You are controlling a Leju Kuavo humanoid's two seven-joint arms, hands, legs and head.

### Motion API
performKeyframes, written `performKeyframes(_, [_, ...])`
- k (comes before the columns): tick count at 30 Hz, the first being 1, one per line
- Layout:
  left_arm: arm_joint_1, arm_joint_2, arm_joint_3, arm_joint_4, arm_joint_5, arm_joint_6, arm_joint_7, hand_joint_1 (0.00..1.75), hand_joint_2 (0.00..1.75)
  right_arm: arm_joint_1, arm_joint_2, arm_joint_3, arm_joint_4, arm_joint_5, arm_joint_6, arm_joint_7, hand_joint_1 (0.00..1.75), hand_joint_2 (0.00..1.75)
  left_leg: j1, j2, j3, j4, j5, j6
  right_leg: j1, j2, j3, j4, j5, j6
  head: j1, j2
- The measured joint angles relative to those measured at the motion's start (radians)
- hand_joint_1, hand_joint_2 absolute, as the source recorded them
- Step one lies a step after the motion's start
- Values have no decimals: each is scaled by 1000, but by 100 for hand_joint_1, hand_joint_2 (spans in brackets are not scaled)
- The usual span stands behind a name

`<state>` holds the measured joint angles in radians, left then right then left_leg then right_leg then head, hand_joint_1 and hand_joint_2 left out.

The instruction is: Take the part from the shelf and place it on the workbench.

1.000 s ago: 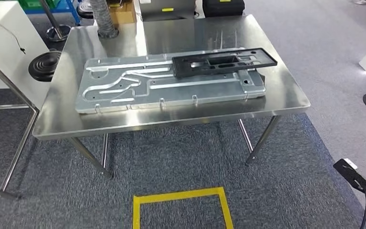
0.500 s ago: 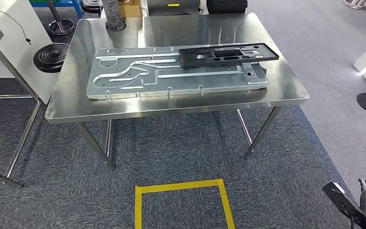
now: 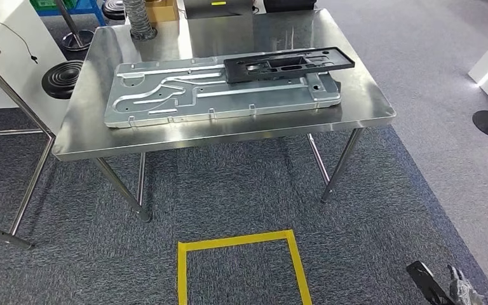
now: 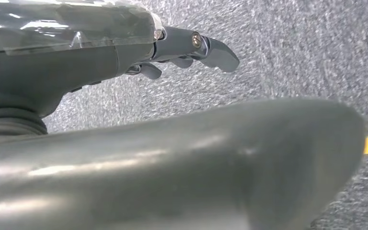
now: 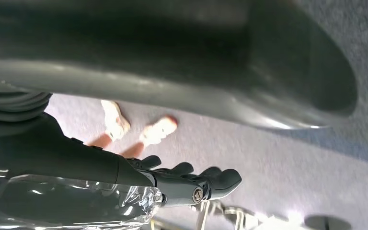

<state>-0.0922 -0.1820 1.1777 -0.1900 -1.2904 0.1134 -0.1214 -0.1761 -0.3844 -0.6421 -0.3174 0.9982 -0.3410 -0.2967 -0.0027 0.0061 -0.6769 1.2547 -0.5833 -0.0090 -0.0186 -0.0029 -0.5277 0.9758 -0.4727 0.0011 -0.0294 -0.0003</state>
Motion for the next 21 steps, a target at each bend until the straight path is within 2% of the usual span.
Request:
performKeyframes(1, [1,0,0,0,-1,0,0,0,0,2,8,-2,4,-1,1,1,0,0,0,0,-12,42,-14,-1,1,0,-5,1,2,0,0,0])
performKeyframes(2, [1,0,0,0,-2,0,0,0,0,5,15,-4,7,-4,2,1,0,0,0,0,-6,47,-7,-1,3,0,-8,4,4,0,0,0])
performKeyframes(3, [1,0,0,0,-2,0,0,0,0,7,22,-7,11,-8,3,1,0,0,0,0,20,8,19,1,4,1,-10,6,5,1,0,0])
performKeyframes(4, [1,0,-1,0,-3,0,0,0,0,9,28,-9,14,-12,4,1,0,0,0,0,62,-62,53,6,4,2,-12,9,5,1,0,0])
performKeyframes(6, [0,1,-3,0,-6,0,-1,0,0,12,40,-16,20,-19,8,1,0,0,-3,-3,142,-202,93,16,6,3,-15,14,5,6,0,0])
performKeyframes(7, [0,2,-4,0,-8,0,-1,0,0,13,46,-20,22,-21,12,1,0,0,-4,-4,161,-240,99,20,7,3,-18,17,6,10,0,0])
performKeyframes(8, [-1,3,-4,0,-9,0,-2,0,0,15,51,-24,25,-24,15,1,0,0,-6,-5,166,-253,96,23,8,4,-20,17,9,15,0,0])
performKeyframes(10, [0,3,-5,0,-10,0,-2,0,87,19,60,-31,30,-30,19,1,0,0,-6,-4,161,-260,102,32,9,4,-22,14,15,27,0,0])
performKeyframes(12, [-1,3,-7,0,-11,-1,-2,0,175,22,67,-37,34,-33,20,0,0,0,-1,-2,160,-270,112,44,8,4,-32,33,-1,39,0,0])
performKeyframes(13, [-2,3,-8,0,-11,-1,-2,0,175,22,69,-39,35,-35,20,0,0,0,1,-1,158,-274,117,50,7,4,-50,72,-26,44,0,0])
performKeyframes(15, [-2,3,-11,0,-12,-2,-3,0,175,24,75,-44,38,-36,21,-1,0,0,1,1,153,-276,122,55,4,3,-112,202,-95,53,0,0])
performKeyframes(16, [-1,2,-12,0,-13,-2,-4,0,175,25,80,-48,40,-36,23,-1,0,0,0,2,151,-275,122,56,3,3,-139,260,-116,55,0,0])
performKeyframes(17, [0,2,-13,0,-15,-3,-5,0,175,28,86,-53,42,-35,26,-2,0,0,-2,2,149,-274,123,56,3,3,-151,288,-117,55,0,0])
performKeyframes(18, [1,2,-13,0,-16,-3,-6,0,175,30,94,-61,44,-23,31,-4,0,0,-2,2,148,-272,123,56,3,3,-142,274,-98,54,0,0])
performKeyframes(20, [0,2,-15,0,-19,-3,-9,0,175,32,112,-95,49,38,43,-14,0,0,-3,3,147,-268,123,54,4,2,-76,146,-32,44,0,0])
performKeyframes(21, [-1,2,-16,0,-20,-3,-10,0,175,32,116,-107,50,61,46,-18,0,0,-4,3,147,-268,123,54,5,2,-53,103,-13,40,0,0])
